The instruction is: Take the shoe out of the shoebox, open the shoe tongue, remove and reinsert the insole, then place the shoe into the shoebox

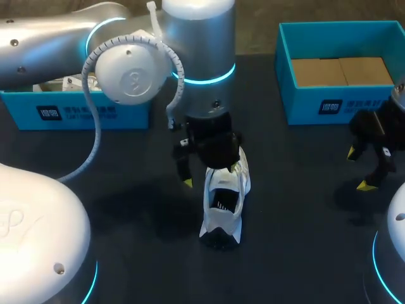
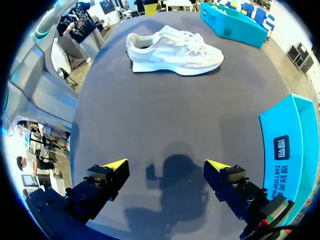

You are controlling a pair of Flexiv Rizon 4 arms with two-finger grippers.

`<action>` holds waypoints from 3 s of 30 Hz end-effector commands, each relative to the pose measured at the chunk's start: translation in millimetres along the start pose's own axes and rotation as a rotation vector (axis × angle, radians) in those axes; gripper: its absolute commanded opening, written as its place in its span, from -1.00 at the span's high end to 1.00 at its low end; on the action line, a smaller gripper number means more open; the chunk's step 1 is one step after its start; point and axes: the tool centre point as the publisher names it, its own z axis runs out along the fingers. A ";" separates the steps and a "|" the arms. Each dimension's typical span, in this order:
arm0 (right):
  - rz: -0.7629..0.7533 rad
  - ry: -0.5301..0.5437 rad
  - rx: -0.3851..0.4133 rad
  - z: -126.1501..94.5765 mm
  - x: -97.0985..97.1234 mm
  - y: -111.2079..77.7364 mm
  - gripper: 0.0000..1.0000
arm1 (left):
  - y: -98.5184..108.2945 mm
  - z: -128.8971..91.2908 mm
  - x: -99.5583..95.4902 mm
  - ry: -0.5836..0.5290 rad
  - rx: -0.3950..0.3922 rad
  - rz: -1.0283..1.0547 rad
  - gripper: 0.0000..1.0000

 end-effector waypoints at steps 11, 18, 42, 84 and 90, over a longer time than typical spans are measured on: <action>0.002 -0.001 0.003 0.3 0.6 0.4 -1.00 | -20.2 10.6 -3.6 0.057 -0.020 -0.197 -1.00; 0.002 -0.001 0.003 0.3 0.6 0.4 -1.00 | -42.9 25.0 14.5 0.054 0.002 -0.458 -1.00; 0.002 -0.001 0.003 0.3 0.6 0.4 -1.00 | -59.3 87.1 19.2 -0.002 -0.004 -0.801 -1.00; 0.002 -0.001 0.003 0.3 0.6 0.4 -1.00 | -48.6 133.6 18.0 0.022 -0.023 -0.874 1.00; 0.002 -0.001 0.003 0.3 0.6 0.4 -1.00 | -47.6 132.9 17.5 0.019 -0.021 -0.879 1.00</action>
